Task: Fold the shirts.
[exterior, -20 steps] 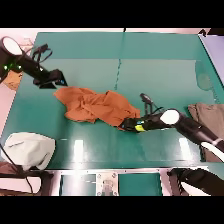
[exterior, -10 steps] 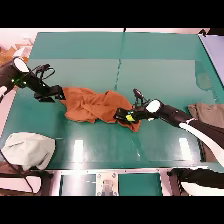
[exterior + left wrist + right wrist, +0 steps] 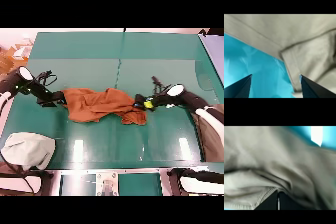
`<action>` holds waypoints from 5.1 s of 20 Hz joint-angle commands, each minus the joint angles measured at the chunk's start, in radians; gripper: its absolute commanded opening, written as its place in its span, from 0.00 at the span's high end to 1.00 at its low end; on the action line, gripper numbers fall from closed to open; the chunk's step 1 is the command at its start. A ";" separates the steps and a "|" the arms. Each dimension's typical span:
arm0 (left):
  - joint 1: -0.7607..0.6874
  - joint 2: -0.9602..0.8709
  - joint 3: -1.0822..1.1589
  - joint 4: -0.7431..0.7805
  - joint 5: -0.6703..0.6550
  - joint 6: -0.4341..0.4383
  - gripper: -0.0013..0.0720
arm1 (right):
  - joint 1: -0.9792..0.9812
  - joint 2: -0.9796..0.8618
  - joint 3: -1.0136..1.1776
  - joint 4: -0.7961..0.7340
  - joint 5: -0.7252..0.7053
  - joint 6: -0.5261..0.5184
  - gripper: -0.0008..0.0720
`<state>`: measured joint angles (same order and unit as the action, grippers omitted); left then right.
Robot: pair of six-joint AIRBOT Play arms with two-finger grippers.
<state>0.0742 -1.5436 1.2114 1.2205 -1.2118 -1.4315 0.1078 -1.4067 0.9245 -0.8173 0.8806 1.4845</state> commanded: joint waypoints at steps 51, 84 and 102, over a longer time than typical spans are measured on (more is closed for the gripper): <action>-0.012 0.468 0.848 -0.072 -0.150 0.097 0.96 | -0.652 0.603 1.001 0.057 0.354 -0.097 0.97; 0.202 0.160 0.019 -0.331 0.040 0.284 0.23 | -0.563 0.273 -0.319 -0.070 0.213 -0.153 0.37; 0.202 0.161 0.020 -0.331 -0.002 0.280 0.23 | -0.284 0.325 -0.251 0.085 0.479 -0.114 0.96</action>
<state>0.2756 -1.3823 1.2301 0.8890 -1.2125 -1.1526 -0.1799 -1.1431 0.5728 -0.7715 1.2434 1.3552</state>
